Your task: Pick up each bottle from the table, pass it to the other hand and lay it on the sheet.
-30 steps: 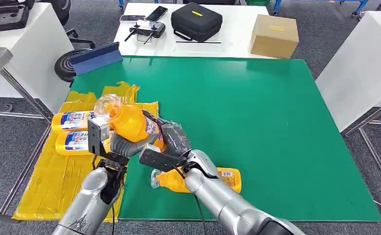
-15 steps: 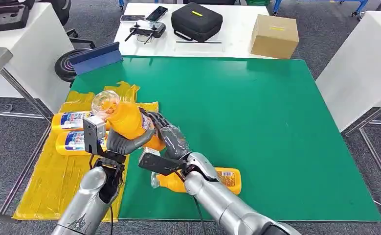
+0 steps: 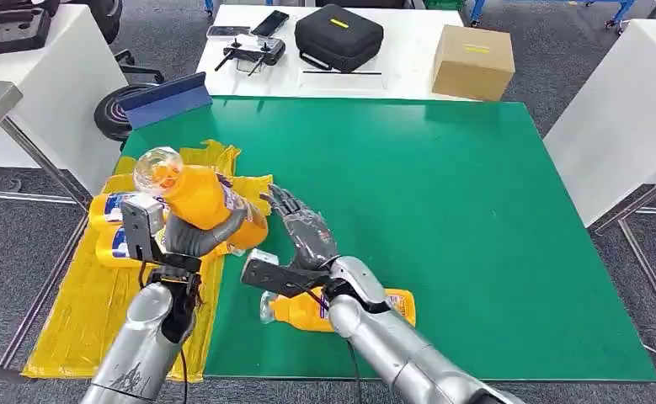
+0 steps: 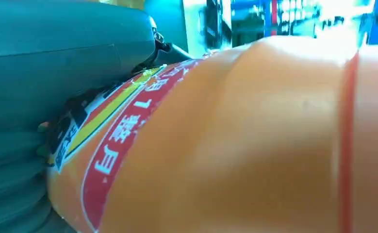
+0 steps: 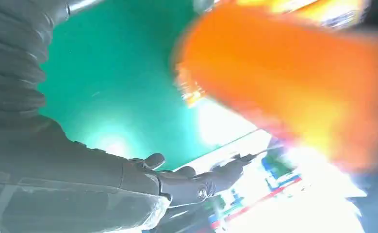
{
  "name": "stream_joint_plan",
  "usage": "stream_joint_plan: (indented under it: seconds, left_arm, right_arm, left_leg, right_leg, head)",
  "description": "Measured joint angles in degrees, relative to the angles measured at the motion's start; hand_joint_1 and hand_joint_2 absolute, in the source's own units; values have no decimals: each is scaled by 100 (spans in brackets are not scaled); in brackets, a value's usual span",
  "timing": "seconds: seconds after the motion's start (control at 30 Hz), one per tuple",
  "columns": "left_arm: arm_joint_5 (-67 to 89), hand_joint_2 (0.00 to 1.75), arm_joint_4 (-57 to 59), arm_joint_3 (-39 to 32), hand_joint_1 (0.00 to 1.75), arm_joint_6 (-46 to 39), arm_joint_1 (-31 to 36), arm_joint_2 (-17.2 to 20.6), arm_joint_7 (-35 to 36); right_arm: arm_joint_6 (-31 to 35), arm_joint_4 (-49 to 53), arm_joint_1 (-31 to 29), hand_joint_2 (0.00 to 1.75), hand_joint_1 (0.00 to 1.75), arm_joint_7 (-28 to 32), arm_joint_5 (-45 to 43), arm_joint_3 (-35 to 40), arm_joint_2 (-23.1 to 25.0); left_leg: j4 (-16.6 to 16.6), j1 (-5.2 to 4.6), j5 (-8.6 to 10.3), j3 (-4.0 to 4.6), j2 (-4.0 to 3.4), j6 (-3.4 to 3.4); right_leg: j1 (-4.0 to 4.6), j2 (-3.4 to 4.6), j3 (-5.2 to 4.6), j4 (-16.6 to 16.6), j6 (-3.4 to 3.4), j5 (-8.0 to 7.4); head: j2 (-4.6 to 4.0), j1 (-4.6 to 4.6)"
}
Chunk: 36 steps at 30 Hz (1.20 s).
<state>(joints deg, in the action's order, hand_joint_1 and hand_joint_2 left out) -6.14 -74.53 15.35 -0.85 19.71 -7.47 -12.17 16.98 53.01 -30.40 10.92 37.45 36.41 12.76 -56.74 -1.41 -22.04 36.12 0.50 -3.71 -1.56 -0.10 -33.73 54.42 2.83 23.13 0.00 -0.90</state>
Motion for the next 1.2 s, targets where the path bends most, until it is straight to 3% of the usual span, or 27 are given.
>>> stream_joint_plan:
  seconds: [0.4,0.67,1.2]
  left_arm:
    - [923,175,-446,-728,175,-824,-205,57,-177]
    - [4272,175,-656,-966,175,-3085,-180,271,-343]
    - [7079,175,241,-1008,175,-3458,603,577,711]
  right_arm:
    - [7,2155,850,175,0,-712,1377,-413,-959]
    - [175,3334,1619,175,0,-618,1947,-693,-1409]
    - [179,3680,1788,175,0,-548,1934,-640,-1571]
  left_leg:
    - [0,0,-1,9,1,1]
    - [0,1,-2,9,0,2]
    - [0,8,7,10,-2,12]
  right_leg:
    - [0,-1,-7,-1,0,0]
    - [5,0,-8,-1,0,1]
    - [9,0,-11,-1,-5,-4]
  head:
    - [0,0]
    - [0,0]
    - [0,0]
